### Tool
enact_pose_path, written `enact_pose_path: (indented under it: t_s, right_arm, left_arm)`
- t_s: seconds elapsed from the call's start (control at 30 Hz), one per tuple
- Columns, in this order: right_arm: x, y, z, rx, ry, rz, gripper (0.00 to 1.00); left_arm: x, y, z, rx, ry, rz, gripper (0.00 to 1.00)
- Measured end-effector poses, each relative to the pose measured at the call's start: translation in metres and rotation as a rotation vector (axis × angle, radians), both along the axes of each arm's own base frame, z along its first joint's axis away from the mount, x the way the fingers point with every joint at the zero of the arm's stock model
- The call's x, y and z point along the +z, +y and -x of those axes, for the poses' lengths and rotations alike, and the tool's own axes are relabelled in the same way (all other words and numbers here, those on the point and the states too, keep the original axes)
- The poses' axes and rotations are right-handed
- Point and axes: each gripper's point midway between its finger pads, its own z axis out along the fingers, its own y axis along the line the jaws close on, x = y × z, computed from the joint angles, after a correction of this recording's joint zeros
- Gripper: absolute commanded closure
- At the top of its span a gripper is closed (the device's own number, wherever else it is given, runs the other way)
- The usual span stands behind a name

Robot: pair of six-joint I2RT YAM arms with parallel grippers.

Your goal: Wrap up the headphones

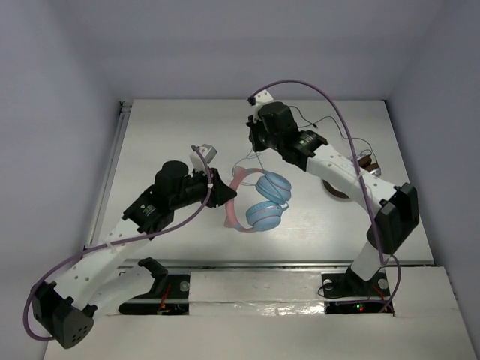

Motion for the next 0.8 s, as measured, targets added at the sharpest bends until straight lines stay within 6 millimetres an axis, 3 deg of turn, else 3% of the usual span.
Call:
enact_pose_path:
  t_s: [0.23, 0.4, 0.63, 0.8]
  right_arm:
    - [0.014, -0.007, 0.036, 0.124, -0.009, -0.143, 1.00]
    - [0.021, -0.004, 0.065, 0.257, -0.030, -0.244, 0.91]
    - [0.015, 0.005, 0.094, 0.390, -0.052, -0.348, 0.88]
    - [0.014, 0.005, 0.102, 0.419, -0.078, -0.401, 1.00]
  left_arm:
    - [0.035, -0.001, -0.005, 0.053, -0.127, 0.164, 1.00]
    - [0.046, -0.008, -0.006, 0.057, -0.148, 0.268, 1.00]
    - [0.068, -0.009, -0.013, 0.092, -0.179, 0.359, 1.00]
    - [0.082, 0.004, -0.023, 0.191, -0.166, 0.299, 1.00]
